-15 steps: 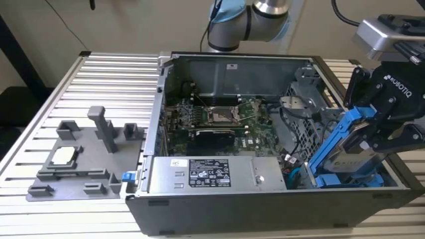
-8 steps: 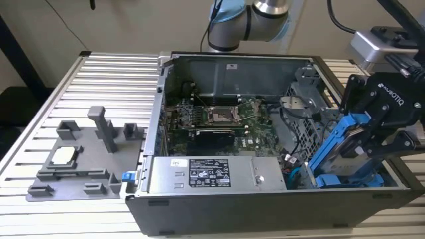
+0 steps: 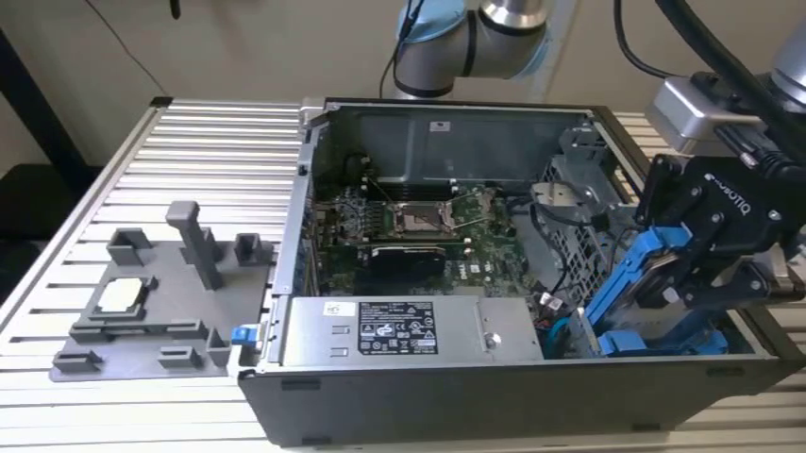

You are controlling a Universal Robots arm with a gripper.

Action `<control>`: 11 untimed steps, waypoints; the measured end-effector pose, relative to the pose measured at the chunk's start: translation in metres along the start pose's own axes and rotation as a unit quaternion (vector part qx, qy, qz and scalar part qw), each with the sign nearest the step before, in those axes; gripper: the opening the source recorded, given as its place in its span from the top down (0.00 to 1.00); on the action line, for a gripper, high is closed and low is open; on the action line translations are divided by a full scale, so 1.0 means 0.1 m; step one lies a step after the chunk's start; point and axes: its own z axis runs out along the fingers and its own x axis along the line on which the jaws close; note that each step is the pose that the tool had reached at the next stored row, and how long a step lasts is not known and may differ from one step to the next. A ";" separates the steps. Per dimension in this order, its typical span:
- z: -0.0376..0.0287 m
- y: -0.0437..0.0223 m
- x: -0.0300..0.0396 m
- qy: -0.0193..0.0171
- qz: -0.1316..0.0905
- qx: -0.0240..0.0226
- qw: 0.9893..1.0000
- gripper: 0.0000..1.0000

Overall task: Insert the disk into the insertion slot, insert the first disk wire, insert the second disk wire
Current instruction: 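Insert the disk into the insertion slot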

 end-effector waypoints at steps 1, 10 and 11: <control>0.007 -0.001 0.000 0.000 0.000 0.000 1.000 0.67; 0.011 -0.001 0.000 0.000 -0.002 0.000 1.000 0.67; 0.011 0.000 0.001 0.000 -0.003 0.000 1.000 0.67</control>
